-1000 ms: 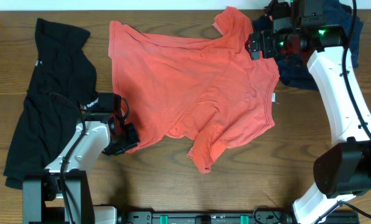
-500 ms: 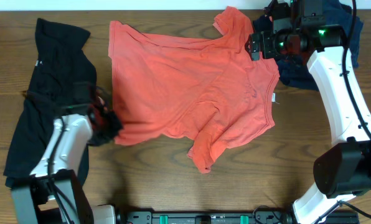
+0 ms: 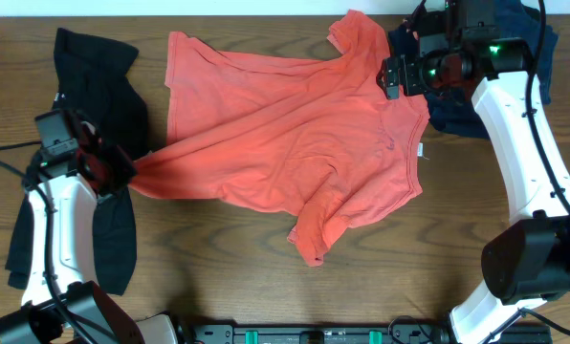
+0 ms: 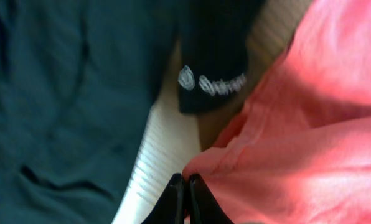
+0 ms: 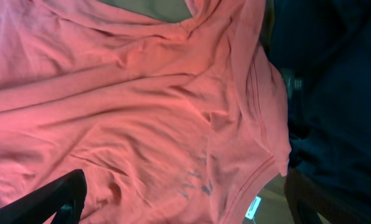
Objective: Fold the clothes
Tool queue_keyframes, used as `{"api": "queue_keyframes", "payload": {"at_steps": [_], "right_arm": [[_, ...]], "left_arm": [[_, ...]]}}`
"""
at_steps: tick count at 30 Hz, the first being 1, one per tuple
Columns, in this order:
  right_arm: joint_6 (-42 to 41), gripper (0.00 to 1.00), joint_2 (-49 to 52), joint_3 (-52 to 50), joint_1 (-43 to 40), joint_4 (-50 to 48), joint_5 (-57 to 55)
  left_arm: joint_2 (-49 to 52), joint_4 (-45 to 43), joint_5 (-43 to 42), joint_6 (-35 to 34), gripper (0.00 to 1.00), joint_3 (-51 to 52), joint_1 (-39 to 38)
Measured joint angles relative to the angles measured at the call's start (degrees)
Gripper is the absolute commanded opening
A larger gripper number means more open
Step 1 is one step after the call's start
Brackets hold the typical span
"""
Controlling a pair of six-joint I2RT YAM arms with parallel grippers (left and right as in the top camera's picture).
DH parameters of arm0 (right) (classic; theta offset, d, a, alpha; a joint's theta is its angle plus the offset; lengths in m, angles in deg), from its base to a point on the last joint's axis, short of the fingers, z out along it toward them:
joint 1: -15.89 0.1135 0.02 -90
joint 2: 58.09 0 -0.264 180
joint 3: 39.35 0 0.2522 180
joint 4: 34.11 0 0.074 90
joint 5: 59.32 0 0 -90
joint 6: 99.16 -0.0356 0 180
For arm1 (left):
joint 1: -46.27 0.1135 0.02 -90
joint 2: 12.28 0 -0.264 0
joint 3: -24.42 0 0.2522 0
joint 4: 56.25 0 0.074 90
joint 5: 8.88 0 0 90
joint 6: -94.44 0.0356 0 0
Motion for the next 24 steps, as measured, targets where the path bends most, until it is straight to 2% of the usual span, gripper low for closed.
{"api": "queue_keyframes", "payload": {"at_steps": [7, 13, 15, 17, 19, 20, 22, 24], "right_arm": [[0.00, 0.99, 0.00, 0.00, 0.00, 0.13, 0.00], [0.00, 0.99, 0.00, 0.00, 0.00, 1.25, -0.04], [0.00, 0.99, 0.00, 0.00, 0.00, 1.57, -0.04], [0.00, 0.99, 0.00, 0.00, -0.07, 1.84, -0.07], [0.00, 0.99, 0.00, 0.00, -0.07, 2.34, -0.07], [-0.02, 0.99, 0.00, 0.00, -0.07, 2.73, -0.07], [-0.11, 0.99, 0.00, 0.00, -0.07, 3.69, -0.09], [-0.46, 0.99, 0.00, 0.00, -0.07, 4.79, -0.13]], "left_arm": [[0.00, -8.52, 1.07, 0.13, 0.06, -0.02, 2.21], [0.00, -9.05, 1.75, 0.13, 0.08, -0.02, 2.23], [0.00, -8.96, 2.84, 0.57, 0.24, -0.02, 2.23], [0.00, -8.72, 4.22, 0.24, 0.33, -0.02, 2.29], [0.00, -8.24, 5.16, 0.57, 0.57, -0.02, 2.36], [0.00, -8.02, 5.62, 0.52, 0.74, -0.02, 2.40], [0.00, -7.82, 5.97, 0.44, 0.90, -0.02, 2.64], [0.00, -7.37, 6.16, 0.70, 0.99, -0.02, 3.02]]}}
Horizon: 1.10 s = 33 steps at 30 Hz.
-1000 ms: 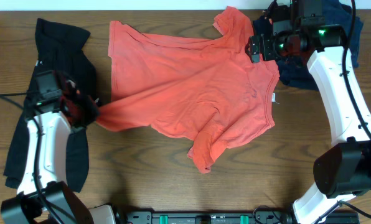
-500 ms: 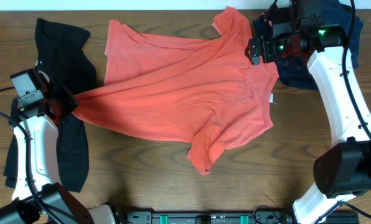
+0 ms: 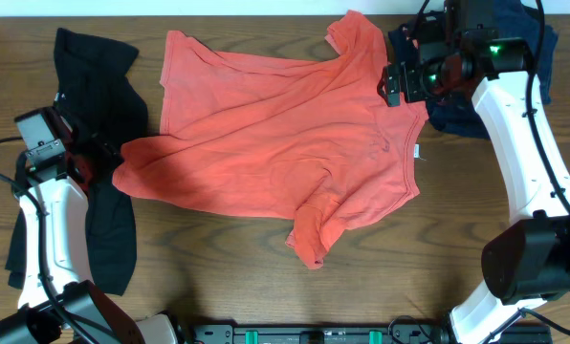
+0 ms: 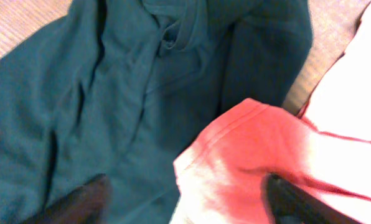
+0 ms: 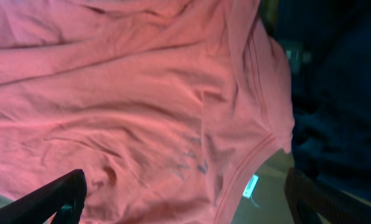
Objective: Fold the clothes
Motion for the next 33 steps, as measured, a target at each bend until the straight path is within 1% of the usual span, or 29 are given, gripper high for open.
{"api": "queue_keyframes", "payload": {"at_steps": [7, 11, 14, 19, 22, 26, 29, 33], "right_arm": [[-3.28, 0.99, -2.16, -0.02, 0.00, 8.41, -0.50], [-6.14, 0.99, -5.86, -0.02, 0.07, 15.41, -4.02], [-7.65, 0.99, -8.07, -0.02, 0.57, 18.78, -5.86], [-10.93, 0.99, -9.16, -0.26, 5.27, 23.69, -7.91], [-13.20, 0.99, -9.18, -2.69, 9.46, 23.34, -8.44], [-17.22, 0.99, -9.16, -10.36, 15.72, 19.71, -9.51], [-19.39, 0.93, -9.14, -16.63, 19.91, 16.74, -9.53], [-21.94, 0.79, -9.11, -24.06, 24.92, 11.37, -8.94]], "left_arm": [[-0.72, 4.55, 0.33, -0.37, 0.98, 0.00, 0.72], [-3.02, 8.59, -3.26, -0.37, 0.98, 0.00, 0.72], [-4.13, 10.93, -5.97, -0.37, 0.98, 0.00, 0.70], [-4.39, 13.44, -8.68, -0.39, 0.98, 0.00, 0.70], [-4.39, 13.57, -9.31, -0.39, 0.98, 0.00, 0.72], [-4.39, 13.27, -9.49, -0.39, 0.98, 0.00, 0.72], [-4.39, 13.11, -9.44, -0.37, 0.98, 0.00, 0.72], [-4.39, 12.90, -9.27, -0.37, 0.98, 0.00, 0.72]]}}
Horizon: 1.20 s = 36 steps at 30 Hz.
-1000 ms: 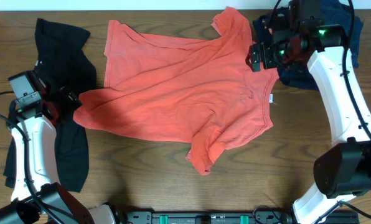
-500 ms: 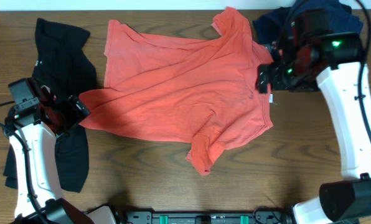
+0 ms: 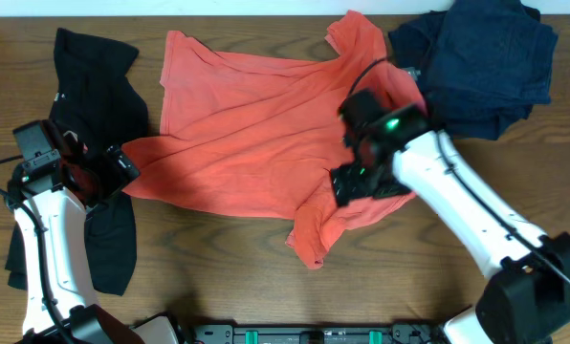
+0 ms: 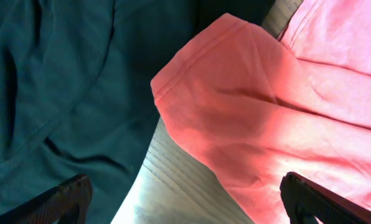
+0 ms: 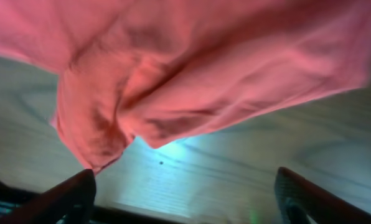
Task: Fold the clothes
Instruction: 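Move the right gripper down to the shirt's right hem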
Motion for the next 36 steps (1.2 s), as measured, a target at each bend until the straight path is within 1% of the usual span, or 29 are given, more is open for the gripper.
{"api": "queue_keyframes", "payload": {"at_steps": [2, 4, 5, 6, 8, 11, 13, 16, 18, 19, 20, 21, 22, 25, 30, 36], "right_arm": [[-1.46, 0.65, 0.00, -2.67, 2.05, -2.32, 0.13], [-3.30, 0.41, 0.00, -5.25, 3.89, -5.40, 0.04], [-4.48, 0.33, 0.00, -6.64, 4.61, -7.10, 0.07], [-5.75, 0.29, 0.00, -7.80, 5.18, -8.22, -0.02], [-7.96, 0.29, -0.02, -10.84, 6.10, -12.00, -0.11], [-10.43, 0.32, -0.02, -15.87, 6.32, -16.94, -0.20], [-11.65, 0.36, -0.02, -18.38, 6.27, -18.99, -0.35], [-12.72, 0.36, -0.02, -21.07, 6.27, -21.77, -0.37], [-13.07, 0.33, -0.02, -21.97, 6.27, -23.23, -0.39], [-13.25, 0.29, -0.02, -22.23, 6.27, -23.69, -0.44], [-13.33, 0.18, -0.02, -22.29, 6.19, -23.78, -0.52], [-13.44, 0.03, -0.02, -22.29, 6.10, -23.80, -0.85], [-13.46, 0.01, -0.02, -22.29, 5.97, -23.76, -1.20], [-13.90, 0.01, -0.02, -22.32, 4.83, -22.16, -2.36], [-13.90, 0.01, -0.42, -22.34, 0.68, -18.27, -4.24], [-12.22, 0.01, -4.72, -22.34, -5.11, -14.01, -4.70]], "left_arm": [[0.00, -0.07, 0.00, 0.00, 0.98, 0.00, 0.00], [0.00, -0.15, -0.02, 0.00, 0.98, 0.00, 0.00], [0.00, -0.15, -0.02, -0.02, 0.98, 0.00, 0.00], [0.00, -0.15, -0.02, 0.00, 0.98, 0.00, 0.00], [0.00, -0.20, 0.00, 0.00, 0.98, 0.00, 0.00], [0.00, -0.20, 0.00, 0.00, 0.98, 0.00, 0.00], [0.00, -0.22, 0.00, -0.02, 0.98, 0.00, 0.00], [0.00, -0.22, 0.00, -0.02, 0.98, 0.00, 0.00], [0.04, -0.22, 0.00, -0.02, 0.98, 0.00, 0.00], [0.09, -0.24, 0.00, -0.02, 0.98, 0.00, 0.00], [0.13, -0.22, 0.00, 0.00, 0.98, 0.00, 0.00], [0.26, -0.22, -0.02, -0.02, 0.98, 0.00, 0.00], [0.39, -0.22, -0.02, 0.00, 0.98, 0.00, 0.00], [1.09, -0.22, 0.00, 0.00, 0.98, 0.00, 0.00], [1.73, -0.22, 1.51, 0.02, 0.98, 0.00, 0.00], [1.73, -0.22, 2.43, 0.02, 0.98, 0.00, 0.00]]}}
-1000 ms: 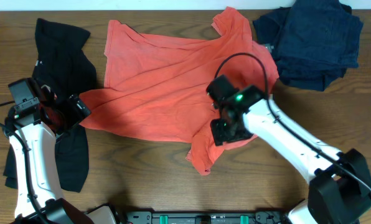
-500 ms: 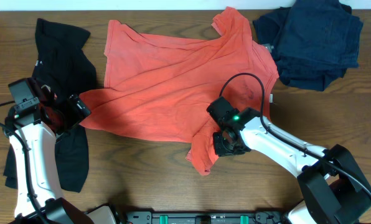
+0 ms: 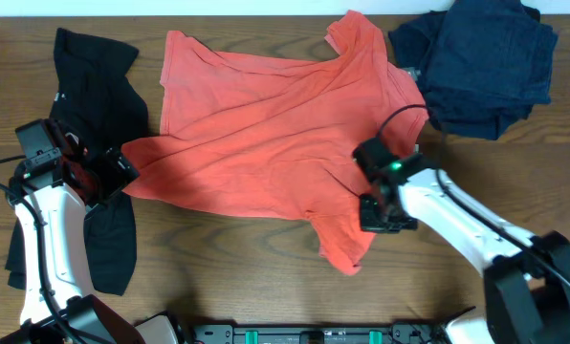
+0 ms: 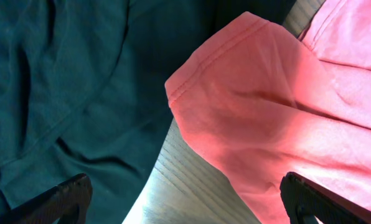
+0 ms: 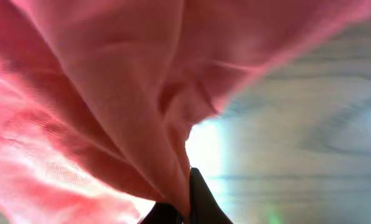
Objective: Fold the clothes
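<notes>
A coral T-shirt (image 3: 266,124) lies spread and creased across the middle of the table. Its left sleeve (image 4: 254,93) rests partly on a dark garment (image 4: 67,81). My left gripper (image 3: 113,170) hovers open over that sleeve's end, its fingers (image 4: 61,199) wide apart with bare table between them. At the shirt's lower right, my right gripper (image 3: 379,212) is shut on coral fabric (image 5: 142,93), and the cloth bunches up from its fingertips (image 5: 195,199). A loose hem flap (image 3: 347,250) hangs toward the front edge.
A black garment (image 3: 94,86) lies at the far left, reaching down under my left arm toward the front (image 3: 113,239). A pile of navy clothes (image 3: 481,62) sits at the back right. Wooden table (image 3: 218,277) shows in front of the shirt.
My right gripper was open above the shirt's lower right part and is now shut on the fabric a little further right and lower. The hem flap has shifted right. The left gripper has barely moved.
First my left gripper was shut on the left sleeve, stretched leftward, while the right hovered open by the collar. Then the left was open, with the sleeve lying on the dark garment. The right then stood open over the lower hem, and now grips it.
</notes>
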Tool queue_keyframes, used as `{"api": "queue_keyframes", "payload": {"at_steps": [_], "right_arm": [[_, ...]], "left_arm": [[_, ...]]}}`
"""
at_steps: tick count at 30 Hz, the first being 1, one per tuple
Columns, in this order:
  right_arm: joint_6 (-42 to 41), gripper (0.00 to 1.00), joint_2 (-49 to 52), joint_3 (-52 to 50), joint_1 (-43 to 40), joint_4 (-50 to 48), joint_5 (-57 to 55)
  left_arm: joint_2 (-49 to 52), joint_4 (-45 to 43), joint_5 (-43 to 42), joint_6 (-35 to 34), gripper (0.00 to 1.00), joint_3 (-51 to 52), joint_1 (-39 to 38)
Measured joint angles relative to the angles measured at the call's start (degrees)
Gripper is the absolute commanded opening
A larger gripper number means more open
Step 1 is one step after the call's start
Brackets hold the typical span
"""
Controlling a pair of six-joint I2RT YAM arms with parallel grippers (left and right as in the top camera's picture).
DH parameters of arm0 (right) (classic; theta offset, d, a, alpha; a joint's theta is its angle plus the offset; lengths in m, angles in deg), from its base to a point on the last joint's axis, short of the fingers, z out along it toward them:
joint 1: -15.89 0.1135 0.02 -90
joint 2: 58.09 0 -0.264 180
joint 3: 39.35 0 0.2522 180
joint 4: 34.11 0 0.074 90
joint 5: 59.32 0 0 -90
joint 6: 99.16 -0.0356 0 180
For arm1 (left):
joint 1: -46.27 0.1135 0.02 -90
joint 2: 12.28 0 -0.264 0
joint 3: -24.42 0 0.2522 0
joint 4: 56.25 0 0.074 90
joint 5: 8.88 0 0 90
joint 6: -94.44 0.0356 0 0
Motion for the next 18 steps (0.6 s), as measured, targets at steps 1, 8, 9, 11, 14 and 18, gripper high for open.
{"api": "queue_keyframes", "payload": {"at_steps": [1, 8, 9, 11, 14, 18], "right_arm": [[0.24, 0.01, -0.52, 0.00, -0.57, 0.59, 0.00], [2.49, 0.26, -2.01, 0.00, -6.29, 2.23, -0.61], [3.06, 0.32, -2.03, 0.00, -7.17, 2.40, -0.68], [4.15, 0.45, -2.14, 0.02, -8.50, 3.17, -0.81], [6.38, 0.68, -2.93, 0.81, -9.57, 5.27, -0.04], [9.90, 0.74, -7.32, 3.23, -9.01, 5.40, 5.51]], "left_arm": [[0.00, 0.00, 0.11, 0.00, 0.98, 0.00, 0.00], [0.00, -0.02, 0.17, 0.02, 0.98, 0.00, 0.00], [0.00, -0.02, 0.17, 0.02, 0.98, 0.00, 0.00], [0.00, 0.00, 0.17, 0.02, 0.98, 0.00, 0.00], [0.00, 0.00, 0.17, 0.00, 0.98, 0.00, 0.00], [0.00, -0.02, 0.17, 0.02, 0.98, 0.00, 0.00]]}}
